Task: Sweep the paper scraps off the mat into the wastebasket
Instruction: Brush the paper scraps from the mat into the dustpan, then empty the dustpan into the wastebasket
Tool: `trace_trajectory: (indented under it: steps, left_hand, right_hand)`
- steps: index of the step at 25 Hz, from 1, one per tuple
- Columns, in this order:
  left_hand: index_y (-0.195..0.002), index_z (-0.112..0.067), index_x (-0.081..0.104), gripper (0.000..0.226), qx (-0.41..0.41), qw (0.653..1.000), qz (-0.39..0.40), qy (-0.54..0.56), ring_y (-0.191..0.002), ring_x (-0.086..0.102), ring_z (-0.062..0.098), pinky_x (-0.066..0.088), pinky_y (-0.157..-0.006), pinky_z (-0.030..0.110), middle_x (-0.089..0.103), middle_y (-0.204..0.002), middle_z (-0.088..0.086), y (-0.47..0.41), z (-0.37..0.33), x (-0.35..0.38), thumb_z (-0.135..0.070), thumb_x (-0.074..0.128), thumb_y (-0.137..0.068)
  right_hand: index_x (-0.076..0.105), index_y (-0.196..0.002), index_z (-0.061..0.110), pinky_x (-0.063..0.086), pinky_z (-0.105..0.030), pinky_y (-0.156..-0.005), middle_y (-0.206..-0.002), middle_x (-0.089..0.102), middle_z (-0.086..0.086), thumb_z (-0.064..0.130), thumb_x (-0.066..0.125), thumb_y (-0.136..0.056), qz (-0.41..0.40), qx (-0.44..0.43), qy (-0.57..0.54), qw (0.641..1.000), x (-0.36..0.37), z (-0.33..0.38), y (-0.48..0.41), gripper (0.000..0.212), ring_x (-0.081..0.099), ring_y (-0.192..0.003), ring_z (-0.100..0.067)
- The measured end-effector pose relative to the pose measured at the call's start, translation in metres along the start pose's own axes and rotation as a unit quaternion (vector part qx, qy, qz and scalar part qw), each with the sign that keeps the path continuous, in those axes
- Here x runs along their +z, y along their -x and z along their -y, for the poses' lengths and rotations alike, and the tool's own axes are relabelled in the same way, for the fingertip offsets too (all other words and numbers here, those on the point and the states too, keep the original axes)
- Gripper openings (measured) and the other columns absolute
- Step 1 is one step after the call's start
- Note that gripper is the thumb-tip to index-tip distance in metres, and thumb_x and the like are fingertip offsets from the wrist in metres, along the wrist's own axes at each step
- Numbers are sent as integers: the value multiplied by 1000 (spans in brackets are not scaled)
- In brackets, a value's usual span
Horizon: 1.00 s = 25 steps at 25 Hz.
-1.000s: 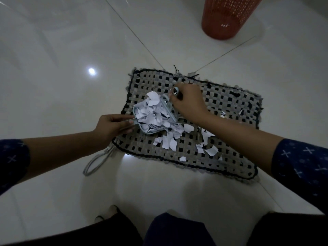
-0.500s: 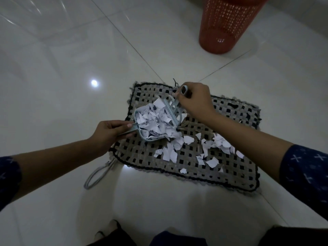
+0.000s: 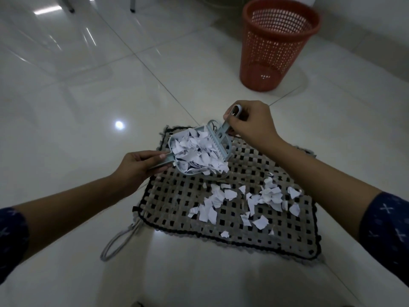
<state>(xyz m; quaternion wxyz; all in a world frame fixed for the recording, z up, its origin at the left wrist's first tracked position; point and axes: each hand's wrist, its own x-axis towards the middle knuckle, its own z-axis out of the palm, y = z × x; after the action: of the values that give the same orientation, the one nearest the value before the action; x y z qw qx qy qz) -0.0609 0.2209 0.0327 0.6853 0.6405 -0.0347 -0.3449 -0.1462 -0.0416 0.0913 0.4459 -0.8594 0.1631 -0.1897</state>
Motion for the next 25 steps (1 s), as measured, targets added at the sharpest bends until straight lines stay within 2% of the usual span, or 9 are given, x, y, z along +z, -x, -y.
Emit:
trace_trajectory:
  steps: [5,9,11,15,19,22,25]
  left_hand:
    - [-87,-2,74,19,12,1000,12,10,-81,72,24,57,-73,24,75,-89,12,-9,-18,13,1,55,-84]
    - [-91,2,71,17,23,999,25,21,-84,72,24,57,-70,23,75,-92,11,-22,-43,30,1,55,-85]
    - [-96,4,68,17,36,999,34,14,-83,72,22,56,-68,21,75,-90,10,-29,-58,43,0,54,-86]
    - [-89,2,71,16,58,997,36,30,-77,73,22,56,-65,20,75,-83,11,-46,-82,73,0,55,-86]
    - [-94,4,66,14,78,995,49,30,-74,73,20,55,-65,18,75,-79,8,-63,-97,101,-1,55,-87]
    - [-89,4,67,14,83,995,49,34,-72,73,21,56,-65,20,75,-77,8,-77,-107,120,0,54,-87]
    - [-75,0,73,21,73,995,50,42,-72,72,24,58,-67,23,75,-77,11,-95,-120,139,2,55,-86]
  right_hand:
    - [69,-73,5,58,-53,-64,-67,71,-17,13,63,-79,-20,-2,-8,1000,-18,6,-6,12,70,-65,-31]
    - [69,-80,-4,62,-41,-64,-73,71,-24,2,62,-83,-30,-12,-17,999,-48,23,-21,9,71,-63,-26]
    - [69,-82,-6,62,-41,-65,-74,71,-26,1,62,-83,-40,-19,-16,999,-66,29,-30,10,72,-65,-29]
    - [68,-81,-7,63,-37,-64,-75,71,-24,0,60,-83,-55,-31,4,998,-98,38,-46,10,72,-64,-26]
    - [68,-81,-4,62,-44,-68,-76,71,-19,3,62,-82,-67,-28,33,997,-124,38,-71,10,73,-68,-26]
    - [68,-81,-5,62,-45,-68,-77,71,-21,5,62,-82,-61,-42,71,995,-140,34,-85,12,73,-68,-26]
    - [67,-84,-5,62,-43,-68,-81,71,-21,6,61,-83,-53,-31,100,993,-155,28,-103,13,72,-72,-26]
